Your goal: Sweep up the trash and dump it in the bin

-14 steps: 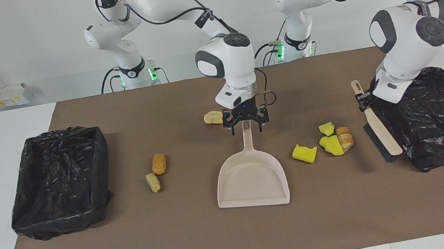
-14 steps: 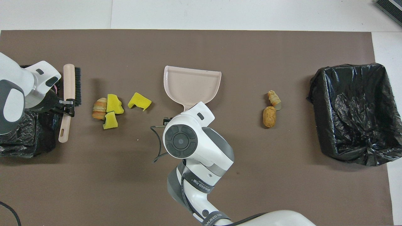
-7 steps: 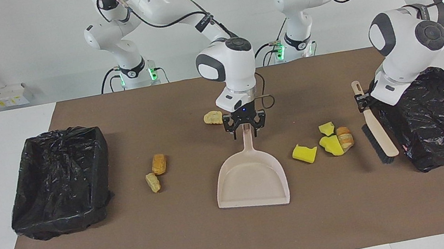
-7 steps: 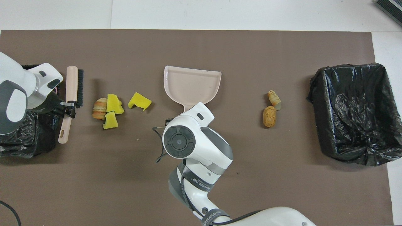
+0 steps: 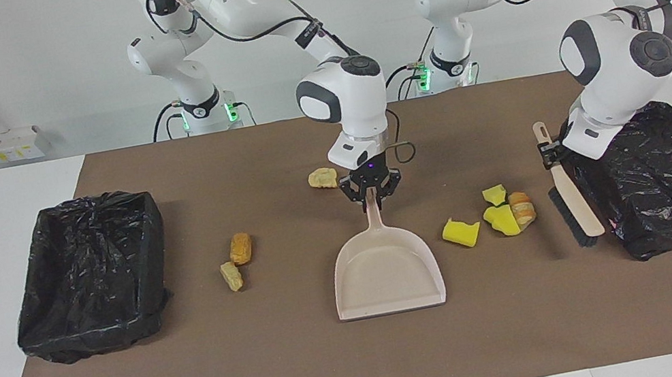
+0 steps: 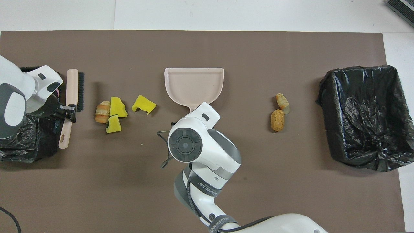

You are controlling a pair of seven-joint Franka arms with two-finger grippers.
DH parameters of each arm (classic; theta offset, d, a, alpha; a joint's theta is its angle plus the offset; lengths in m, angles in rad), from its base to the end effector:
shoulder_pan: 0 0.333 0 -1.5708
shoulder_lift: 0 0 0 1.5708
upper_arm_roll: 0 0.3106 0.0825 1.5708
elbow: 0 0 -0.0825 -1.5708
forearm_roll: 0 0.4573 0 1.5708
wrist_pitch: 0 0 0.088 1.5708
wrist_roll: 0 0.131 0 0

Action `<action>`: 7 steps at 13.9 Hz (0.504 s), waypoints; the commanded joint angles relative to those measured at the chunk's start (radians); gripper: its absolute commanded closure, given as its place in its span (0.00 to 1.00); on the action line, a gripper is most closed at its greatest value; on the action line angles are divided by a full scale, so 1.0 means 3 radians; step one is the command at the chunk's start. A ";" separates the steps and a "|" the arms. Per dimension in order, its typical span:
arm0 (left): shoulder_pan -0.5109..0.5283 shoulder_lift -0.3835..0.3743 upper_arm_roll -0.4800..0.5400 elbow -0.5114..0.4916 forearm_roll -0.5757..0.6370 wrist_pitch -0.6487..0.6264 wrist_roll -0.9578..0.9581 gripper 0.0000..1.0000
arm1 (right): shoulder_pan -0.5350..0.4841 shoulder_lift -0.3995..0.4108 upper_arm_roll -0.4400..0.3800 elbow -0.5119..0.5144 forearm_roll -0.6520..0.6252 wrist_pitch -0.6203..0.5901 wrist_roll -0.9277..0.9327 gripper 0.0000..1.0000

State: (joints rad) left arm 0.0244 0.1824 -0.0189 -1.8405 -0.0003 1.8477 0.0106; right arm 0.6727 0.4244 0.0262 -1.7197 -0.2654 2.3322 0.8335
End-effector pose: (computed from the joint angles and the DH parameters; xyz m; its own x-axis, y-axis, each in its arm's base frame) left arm 0.6487 0.0038 0.3536 0.9847 -0.0054 -0.1742 -0.0045 -1.0000 0.0055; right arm 0.5758 0.4706 0.2921 0.9627 0.0287 0.2689 0.0253 -0.9995 0.0162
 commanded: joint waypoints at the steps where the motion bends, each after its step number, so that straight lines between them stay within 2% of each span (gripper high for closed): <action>1: 0.0108 -0.0061 -0.0039 -0.0083 0.0022 0.0064 -0.0015 1.00 | -0.0135 -0.0106 0.0030 -0.0010 0.0061 0.0014 -0.0491 1.00; 4: 0.0190 -0.0061 -0.0039 -0.0088 -0.0029 0.0064 -0.0121 1.00 | -0.0365 -0.0284 0.0030 -0.0030 0.0311 -0.0088 -0.1241 1.00; 7: 0.0215 -0.0061 -0.0039 -0.0189 -0.0081 0.0084 -0.0209 1.00 | -0.0549 -0.0427 0.0030 -0.0025 0.0531 -0.0496 -0.2580 1.00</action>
State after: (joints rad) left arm 0.0753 0.1826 -0.0190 -1.8522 -0.0132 1.8481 -0.0318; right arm 0.5409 0.3380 0.0251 -1.7152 -0.1480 2.2496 0.2534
